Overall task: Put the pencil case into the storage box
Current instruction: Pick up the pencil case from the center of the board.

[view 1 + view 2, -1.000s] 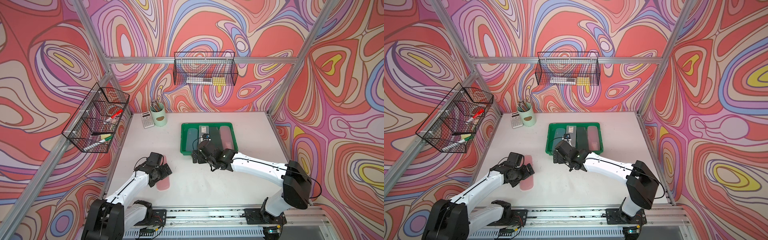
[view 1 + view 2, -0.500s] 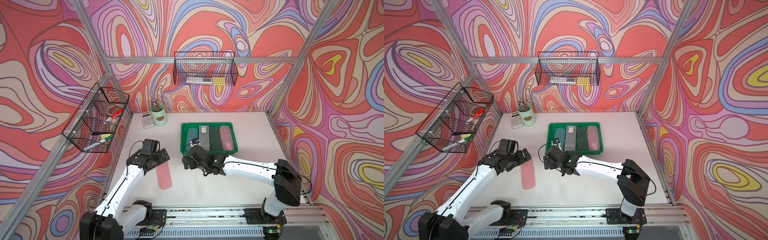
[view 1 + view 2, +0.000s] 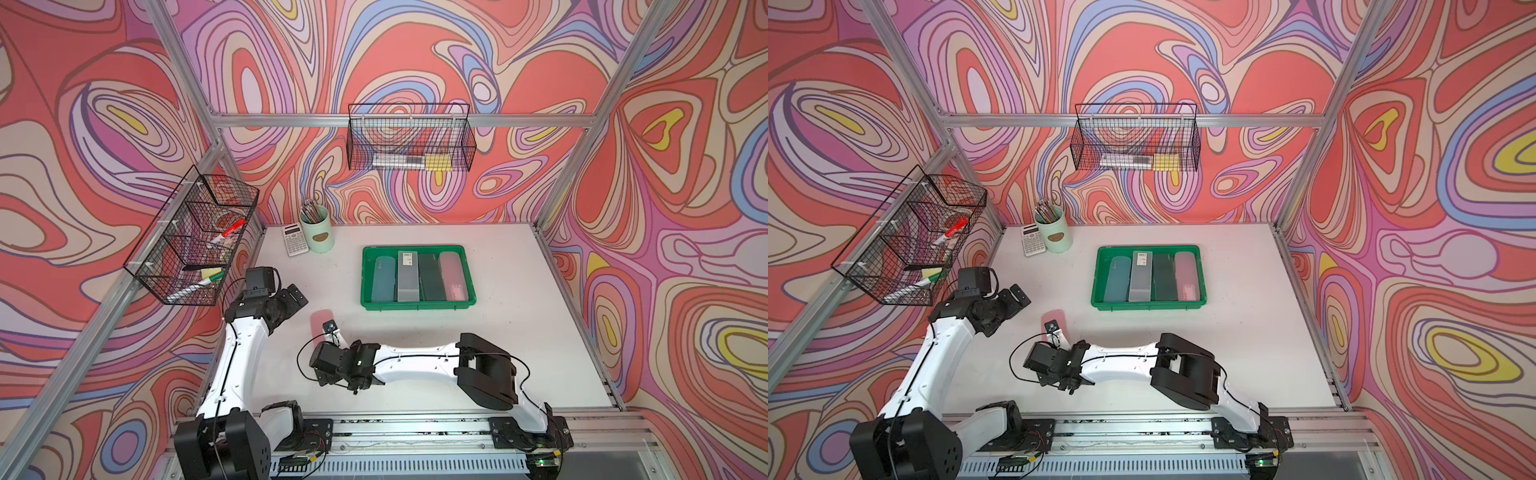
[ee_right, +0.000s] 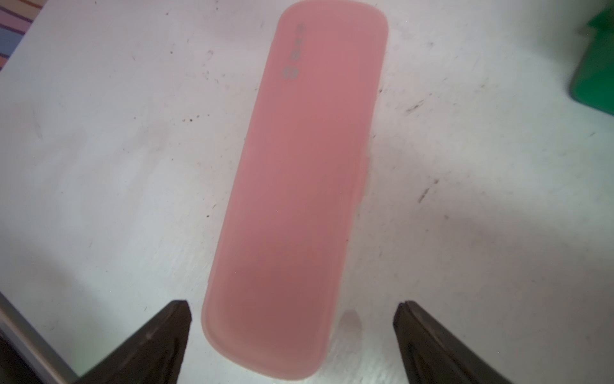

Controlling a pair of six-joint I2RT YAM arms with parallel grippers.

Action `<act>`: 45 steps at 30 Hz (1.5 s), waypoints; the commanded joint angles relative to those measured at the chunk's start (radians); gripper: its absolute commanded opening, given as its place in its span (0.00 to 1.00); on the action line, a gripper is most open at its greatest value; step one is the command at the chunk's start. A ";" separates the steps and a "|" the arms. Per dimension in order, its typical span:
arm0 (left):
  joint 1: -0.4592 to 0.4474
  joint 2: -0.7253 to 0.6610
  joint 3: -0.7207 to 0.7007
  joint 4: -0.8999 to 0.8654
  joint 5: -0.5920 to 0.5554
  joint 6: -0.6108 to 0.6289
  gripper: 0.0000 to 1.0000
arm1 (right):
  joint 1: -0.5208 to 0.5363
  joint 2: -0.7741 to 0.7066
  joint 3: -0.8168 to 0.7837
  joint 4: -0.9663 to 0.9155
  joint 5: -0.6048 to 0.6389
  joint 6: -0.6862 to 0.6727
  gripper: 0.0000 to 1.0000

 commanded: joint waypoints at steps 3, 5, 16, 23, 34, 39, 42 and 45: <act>0.022 -0.021 0.030 -0.036 0.025 0.037 1.00 | 0.005 0.068 0.073 -0.093 0.020 0.041 0.98; 0.023 -0.023 0.042 -0.045 0.019 0.048 0.99 | 0.006 0.094 0.103 -0.119 0.025 0.042 0.98; 0.024 -0.031 0.053 -0.048 0.004 0.066 0.99 | 0.016 0.219 0.242 -0.239 0.075 0.076 0.97; 0.027 -0.030 0.052 -0.047 0.005 0.072 0.99 | 0.016 0.203 0.167 -0.192 0.090 0.110 0.86; 0.026 -0.050 0.030 -0.043 0.037 0.059 0.99 | 0.016 0.051 -0.024 -0.039 0.114 0.039 0.68; 0.025 -0.083 0.024 -0.045 0.061 0.037 0.99 | 0.016 -0.039 -0.109 0.034 0.121 0.003 0.60; 0.018 -0.101 0.036 -0.055 0.074 0.021 0.99 | 0.016 -0.085 -0.122 0.036 0.139 -0.014 0.60; 0.001 -0.121 0.047 -0.060 0.061 0.009 0.99 | 0.016 -0.136 -0.132 0.039 0.153 -0.033 0.60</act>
